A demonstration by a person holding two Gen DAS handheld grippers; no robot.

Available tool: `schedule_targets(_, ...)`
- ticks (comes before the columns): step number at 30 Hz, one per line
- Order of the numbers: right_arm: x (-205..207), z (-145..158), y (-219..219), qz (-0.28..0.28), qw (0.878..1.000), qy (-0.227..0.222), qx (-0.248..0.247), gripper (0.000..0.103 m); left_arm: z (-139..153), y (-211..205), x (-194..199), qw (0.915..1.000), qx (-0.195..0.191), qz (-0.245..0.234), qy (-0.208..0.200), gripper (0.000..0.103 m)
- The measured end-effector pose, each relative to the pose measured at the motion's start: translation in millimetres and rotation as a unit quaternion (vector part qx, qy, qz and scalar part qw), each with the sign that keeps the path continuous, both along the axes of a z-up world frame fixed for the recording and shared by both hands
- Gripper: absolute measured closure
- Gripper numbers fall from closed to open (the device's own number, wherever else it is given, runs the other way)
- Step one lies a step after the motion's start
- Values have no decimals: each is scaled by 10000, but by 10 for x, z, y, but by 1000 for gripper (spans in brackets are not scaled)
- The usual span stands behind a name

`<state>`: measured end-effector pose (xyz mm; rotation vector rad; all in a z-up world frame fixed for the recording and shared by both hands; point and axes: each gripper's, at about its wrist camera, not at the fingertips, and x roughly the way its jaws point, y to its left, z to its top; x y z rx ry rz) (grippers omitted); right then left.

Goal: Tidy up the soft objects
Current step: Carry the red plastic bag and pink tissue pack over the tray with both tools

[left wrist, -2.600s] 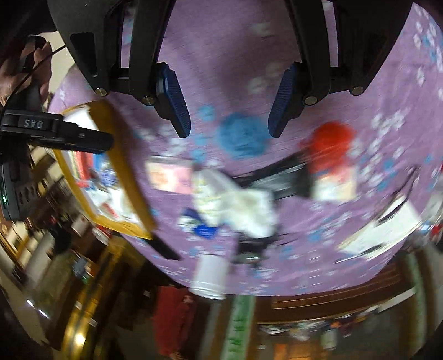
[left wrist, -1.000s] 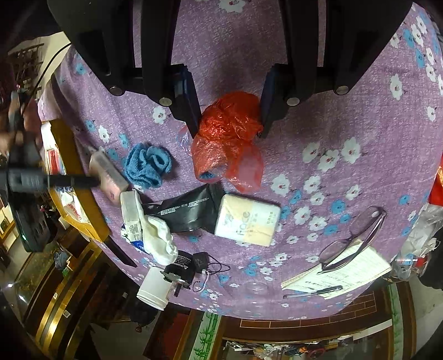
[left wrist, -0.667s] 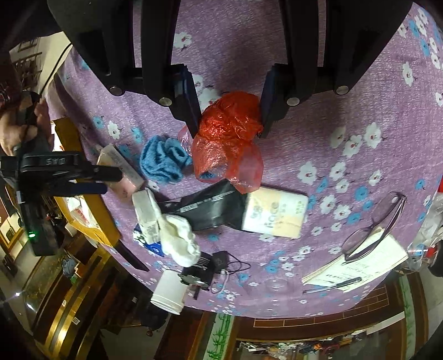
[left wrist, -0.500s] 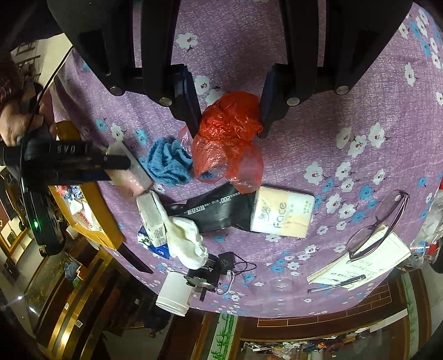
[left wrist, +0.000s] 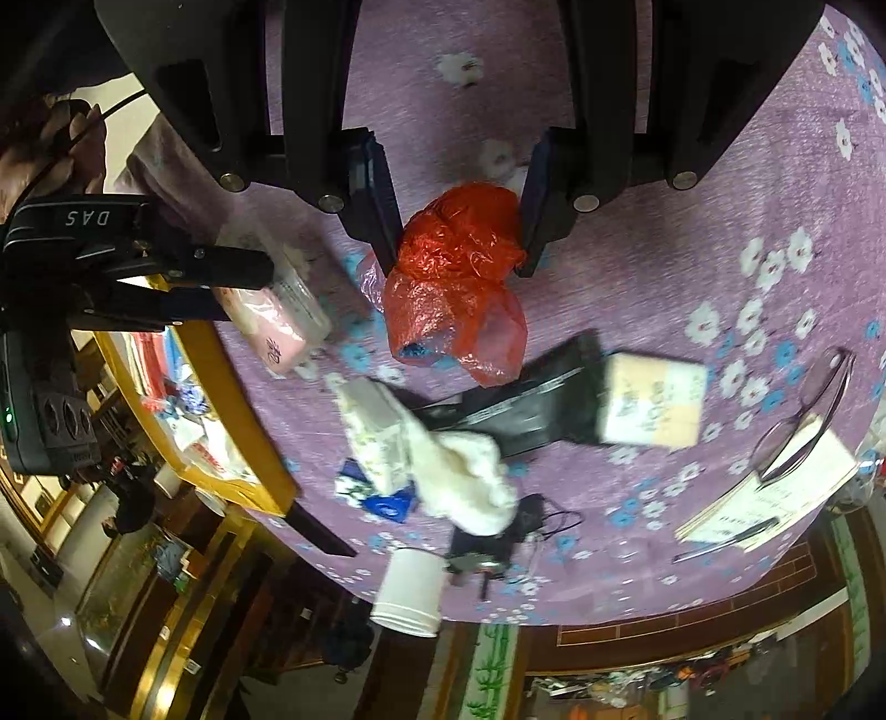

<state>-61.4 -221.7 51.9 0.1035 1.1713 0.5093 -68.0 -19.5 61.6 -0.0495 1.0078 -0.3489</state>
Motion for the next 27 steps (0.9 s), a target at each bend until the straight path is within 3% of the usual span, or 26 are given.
schedule_targets(13,-154,295,-758,-736,9962,-293,354,52,204,-805,64,9965,13,-819,-143,66)
schedule_targets(27,-393,428,-1871,-1912,9788,-462,575,52,348,-1896,92,9814,25,-1912,-173,66)
